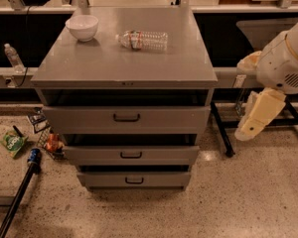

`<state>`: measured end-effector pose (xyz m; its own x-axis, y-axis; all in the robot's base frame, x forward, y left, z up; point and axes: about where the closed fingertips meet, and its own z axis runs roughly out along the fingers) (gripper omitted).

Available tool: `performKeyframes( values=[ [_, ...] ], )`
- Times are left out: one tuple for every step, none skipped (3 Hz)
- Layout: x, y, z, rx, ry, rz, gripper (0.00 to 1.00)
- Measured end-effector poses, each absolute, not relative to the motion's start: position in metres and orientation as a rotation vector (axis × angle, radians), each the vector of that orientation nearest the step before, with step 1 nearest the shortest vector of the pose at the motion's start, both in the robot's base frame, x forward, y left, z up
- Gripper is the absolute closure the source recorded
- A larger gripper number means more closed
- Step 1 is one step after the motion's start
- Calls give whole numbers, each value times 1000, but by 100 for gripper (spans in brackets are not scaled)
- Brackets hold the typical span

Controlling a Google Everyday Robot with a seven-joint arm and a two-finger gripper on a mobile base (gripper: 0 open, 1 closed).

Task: Open top drawer

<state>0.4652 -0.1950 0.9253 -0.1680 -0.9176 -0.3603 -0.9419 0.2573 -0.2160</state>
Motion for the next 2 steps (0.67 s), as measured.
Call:
performKeyframes(
  values=[
    [485, -176, 894, -1673, 2011, 145, 0],
    [524, -132, 831, -1726, 1889, 146, 0]
  ],
)
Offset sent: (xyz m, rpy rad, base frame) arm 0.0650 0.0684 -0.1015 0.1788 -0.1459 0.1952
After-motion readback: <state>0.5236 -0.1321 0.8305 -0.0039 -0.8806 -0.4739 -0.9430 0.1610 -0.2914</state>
